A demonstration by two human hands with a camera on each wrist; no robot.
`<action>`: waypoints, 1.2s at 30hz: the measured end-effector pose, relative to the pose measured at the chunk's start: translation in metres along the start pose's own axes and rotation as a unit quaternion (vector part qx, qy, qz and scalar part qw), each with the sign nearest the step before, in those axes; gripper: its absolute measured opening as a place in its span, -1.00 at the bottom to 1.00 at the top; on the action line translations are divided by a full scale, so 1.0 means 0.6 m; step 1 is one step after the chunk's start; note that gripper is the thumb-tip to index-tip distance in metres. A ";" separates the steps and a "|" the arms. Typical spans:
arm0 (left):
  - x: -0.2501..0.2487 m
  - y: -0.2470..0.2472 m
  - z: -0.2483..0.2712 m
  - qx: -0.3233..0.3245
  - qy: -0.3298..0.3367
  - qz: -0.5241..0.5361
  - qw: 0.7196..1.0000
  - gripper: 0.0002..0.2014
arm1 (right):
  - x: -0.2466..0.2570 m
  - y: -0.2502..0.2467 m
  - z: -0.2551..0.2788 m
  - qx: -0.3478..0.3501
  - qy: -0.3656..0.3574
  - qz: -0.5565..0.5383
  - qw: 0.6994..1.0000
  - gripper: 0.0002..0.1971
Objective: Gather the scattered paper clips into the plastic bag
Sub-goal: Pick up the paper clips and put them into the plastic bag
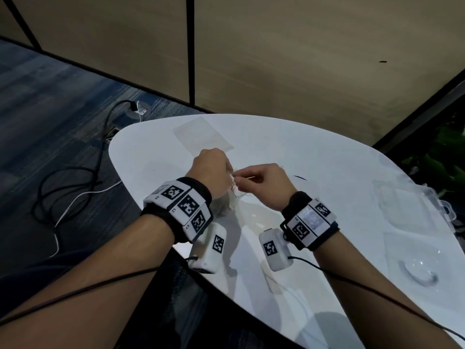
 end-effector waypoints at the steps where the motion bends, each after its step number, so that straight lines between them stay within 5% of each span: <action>1: 0.001 -0.004 -0.001 -0.004 -0.002 0.003 1.000 -0.78 | 0.010 -0.007 -0.001 -0.013 -0.024 0.041 0.999 -0.84; 5: 0.016 -0.015 -0.004 -0.007 -0.019 0.020 1.000 -0.74 | 0.005 -0.074 -0.009 -0.121 -0.046 -0.010 0.992 -0.83; 7: 0.022 -0.015 -0.003 0.002 -0.025 0.024 0.999 -0.73 | -0.021 -0.078 -0.021 -0.123 -0.050 0.122 0.984 -0.78; 9: 0.025 -0.015 -0.002 0.010 -0.027 0.026 0.999 -0.74 | -0.066 -0.023 -0.030 -0.005 -0.065 0.316 0.947 -0.67; 11: 0.025 -0.016 -0.001 0.014 -0.024 0.024 0.999 -0.75 | -0.116 0.050 -0.015 0.135 -0.123 0.477 0.860 -0.50; 13: 0.025 -0.018 -0.001 0.015 -0.021 0.021 0.999 -0.75 | -0.168 0.082 0.000 0.198 -0.143 0.565 0.788 -0.33; 14: 0.026 -0.019 0.000 0.016 -0.020 0.019 0.999 -0.75 | -0.187 0.078 -0.001 0.198 -0.128 0.576 0.783 -0.26; 20: 0.030 -0.013 0.001 0.028 -0.019 0.007 0.999 -0.74 | -0.233 0.013 -0.061 0.123 -0.046 0.602 0.788 -0.28; 26: 0.028 -0.012 -0.002 0.032 -0.020 -0.001 0.999 -0.75 | -0.264 -0.041 -0.087 0.077 0.062 0.538 0.837 -0.44; 31: 0.028 -0.013 -0.003 0.029 -0.019 -0.006 0.999 -0.75 | -0.260 -0.022 -0.061 0.086 0.064 0.481 0.870 -0.38; 36: 0.025 -0.011 0.000 0.029 -0.013 -0.005 0.999 -0.76 | -0.231 -0.012 -0.024 0.057 -0.015 0.512 0.857 -0.74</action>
Point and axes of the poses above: each hand's wrist, its own z-axis away from the middle knuckle, its own y-axis out of the palm, x = y × z, the point moved 9 cm from there along -z, towards the middle knuckle, and after that the axes turned 7 degrees about z, right-handed, at the moved point
